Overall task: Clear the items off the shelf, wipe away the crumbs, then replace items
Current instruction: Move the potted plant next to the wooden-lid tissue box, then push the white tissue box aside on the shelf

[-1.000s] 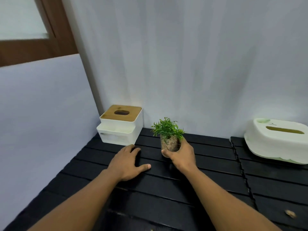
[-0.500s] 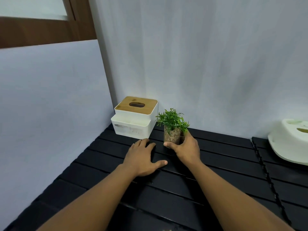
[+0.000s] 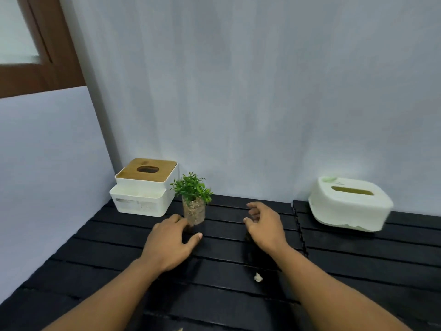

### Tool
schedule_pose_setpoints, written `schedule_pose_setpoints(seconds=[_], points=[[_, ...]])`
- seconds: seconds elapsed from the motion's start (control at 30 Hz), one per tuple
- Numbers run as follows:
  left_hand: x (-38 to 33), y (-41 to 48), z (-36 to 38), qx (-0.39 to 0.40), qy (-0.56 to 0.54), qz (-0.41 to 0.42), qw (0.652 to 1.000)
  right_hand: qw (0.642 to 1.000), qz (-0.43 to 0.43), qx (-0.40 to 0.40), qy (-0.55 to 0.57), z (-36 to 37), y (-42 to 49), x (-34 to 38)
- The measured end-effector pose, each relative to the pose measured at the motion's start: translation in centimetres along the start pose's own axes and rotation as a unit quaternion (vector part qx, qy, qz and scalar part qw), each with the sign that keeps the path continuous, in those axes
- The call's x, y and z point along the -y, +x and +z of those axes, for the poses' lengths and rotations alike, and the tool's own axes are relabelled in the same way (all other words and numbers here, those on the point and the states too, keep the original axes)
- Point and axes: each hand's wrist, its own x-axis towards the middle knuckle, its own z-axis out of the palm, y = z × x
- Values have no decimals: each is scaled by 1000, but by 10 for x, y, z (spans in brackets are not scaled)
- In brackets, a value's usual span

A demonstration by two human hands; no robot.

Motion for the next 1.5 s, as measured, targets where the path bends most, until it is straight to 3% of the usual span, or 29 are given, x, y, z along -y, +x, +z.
schedule_pose_setpoints(seconds=[0.2,0.33,0.47,0.67,0.87,1.17,1.5], points=[[-100,29,12,-11,-99,79,992,989,-39,-139,-12,-112,-8,-28],[-175,58,34,25,-163,95,982,968,-42,-220,-114,-176,-6,-66],[-244,80,62,45,-258,71,962,964,13,-218,-149,-220,-1,-115],[-295,107,100,47,-324,62,943,986,4,-165,-9,-239,6,-162],[-302,119,127,31,-347,62,935,989,-8,-144,37,-236,13,-183],[-291,115,125,15,-370,73,926,987,-20,-162,-6,-225,9,-178],[-192,93,75,-25,-374,36,926,992,-70,-106,-19,-154,19,-102]])
